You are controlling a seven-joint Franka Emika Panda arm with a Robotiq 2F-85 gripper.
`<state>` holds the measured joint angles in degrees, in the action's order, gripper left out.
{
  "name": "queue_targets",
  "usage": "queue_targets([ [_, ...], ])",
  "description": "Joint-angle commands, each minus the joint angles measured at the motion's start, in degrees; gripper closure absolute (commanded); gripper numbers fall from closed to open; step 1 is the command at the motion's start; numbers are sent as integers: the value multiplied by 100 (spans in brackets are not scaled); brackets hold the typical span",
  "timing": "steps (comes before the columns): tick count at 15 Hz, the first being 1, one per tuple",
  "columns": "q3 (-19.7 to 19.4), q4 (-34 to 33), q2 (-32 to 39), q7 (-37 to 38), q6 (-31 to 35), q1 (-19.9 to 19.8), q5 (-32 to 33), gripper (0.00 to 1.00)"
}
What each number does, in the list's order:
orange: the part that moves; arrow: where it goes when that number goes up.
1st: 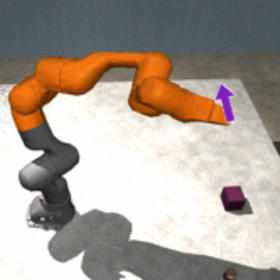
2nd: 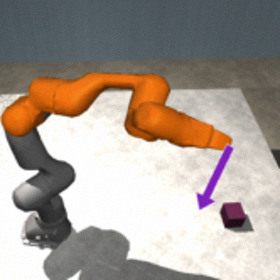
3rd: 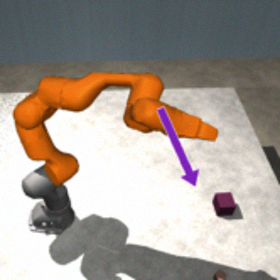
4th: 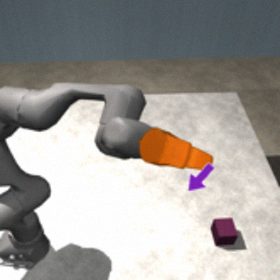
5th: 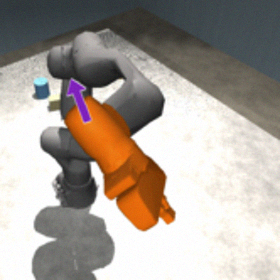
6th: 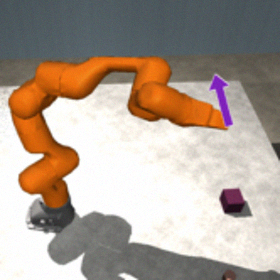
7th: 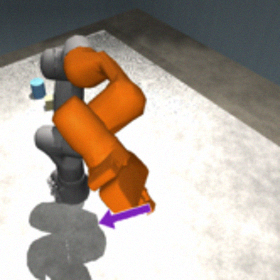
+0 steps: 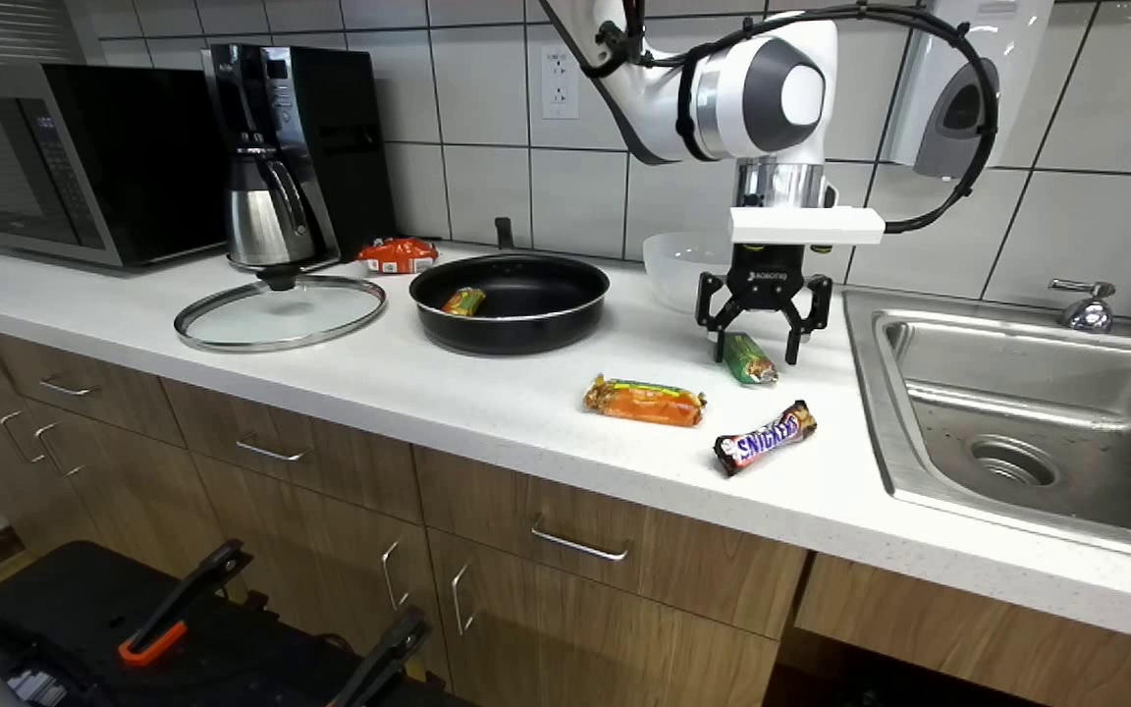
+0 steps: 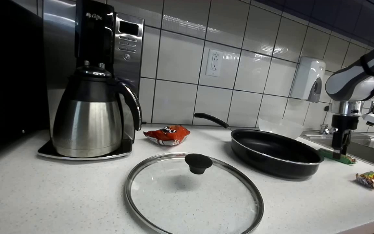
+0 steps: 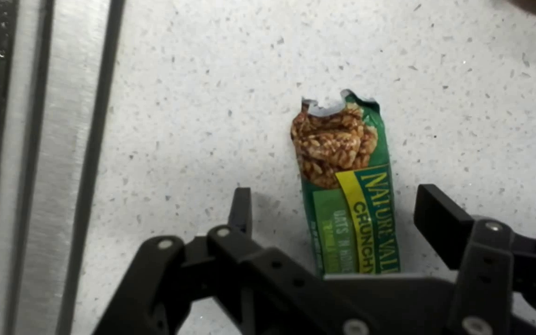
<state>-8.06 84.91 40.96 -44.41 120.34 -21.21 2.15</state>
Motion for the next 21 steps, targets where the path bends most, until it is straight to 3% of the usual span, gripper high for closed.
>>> queue_targets([
  [1,155,-415,193,-167,-291,-174,-8,42],
  [7,192,-411,137,-188,-307,-184,-15,85],
  [21,463,264,-745,-463,-118,62,-12,86],
])
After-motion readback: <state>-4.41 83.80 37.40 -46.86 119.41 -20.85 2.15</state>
